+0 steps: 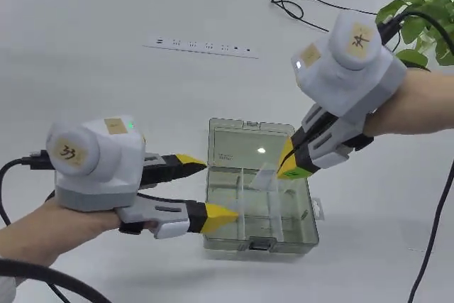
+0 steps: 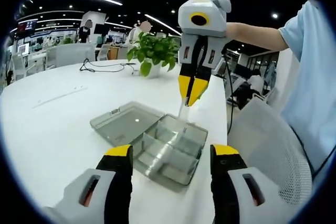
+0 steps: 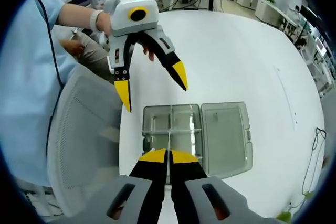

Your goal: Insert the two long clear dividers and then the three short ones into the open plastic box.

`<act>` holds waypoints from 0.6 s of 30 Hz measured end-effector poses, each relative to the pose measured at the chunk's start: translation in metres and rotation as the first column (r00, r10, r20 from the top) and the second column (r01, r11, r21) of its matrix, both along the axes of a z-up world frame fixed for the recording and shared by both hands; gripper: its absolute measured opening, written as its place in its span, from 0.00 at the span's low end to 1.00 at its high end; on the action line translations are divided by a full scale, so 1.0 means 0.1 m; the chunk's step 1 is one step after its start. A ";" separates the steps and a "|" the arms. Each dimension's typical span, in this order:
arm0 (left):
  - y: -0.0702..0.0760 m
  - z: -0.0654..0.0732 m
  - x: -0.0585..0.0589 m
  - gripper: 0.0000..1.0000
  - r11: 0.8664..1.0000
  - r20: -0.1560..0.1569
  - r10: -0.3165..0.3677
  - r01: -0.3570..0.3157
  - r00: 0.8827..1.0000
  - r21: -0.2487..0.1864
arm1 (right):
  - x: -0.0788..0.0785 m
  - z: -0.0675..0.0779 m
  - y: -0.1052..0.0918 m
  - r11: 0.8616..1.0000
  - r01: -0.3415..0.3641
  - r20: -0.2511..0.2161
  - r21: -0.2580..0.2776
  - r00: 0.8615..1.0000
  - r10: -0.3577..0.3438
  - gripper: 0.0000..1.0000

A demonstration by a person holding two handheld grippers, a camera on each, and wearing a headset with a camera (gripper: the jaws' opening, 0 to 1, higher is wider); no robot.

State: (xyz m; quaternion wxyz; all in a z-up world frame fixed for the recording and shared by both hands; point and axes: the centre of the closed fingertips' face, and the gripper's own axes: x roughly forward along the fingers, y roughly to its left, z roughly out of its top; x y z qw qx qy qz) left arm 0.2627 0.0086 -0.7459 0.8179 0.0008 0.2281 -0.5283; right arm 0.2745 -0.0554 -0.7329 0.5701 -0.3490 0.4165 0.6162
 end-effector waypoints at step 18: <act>0.26 -0.14 0.01 1.00 0.994 0.044 0.049 -0.052 0.998 0.092 | -0.01 -0.19 0.01 1.000 0.008 -0.022 -0.017 1.000 -0.009 0.02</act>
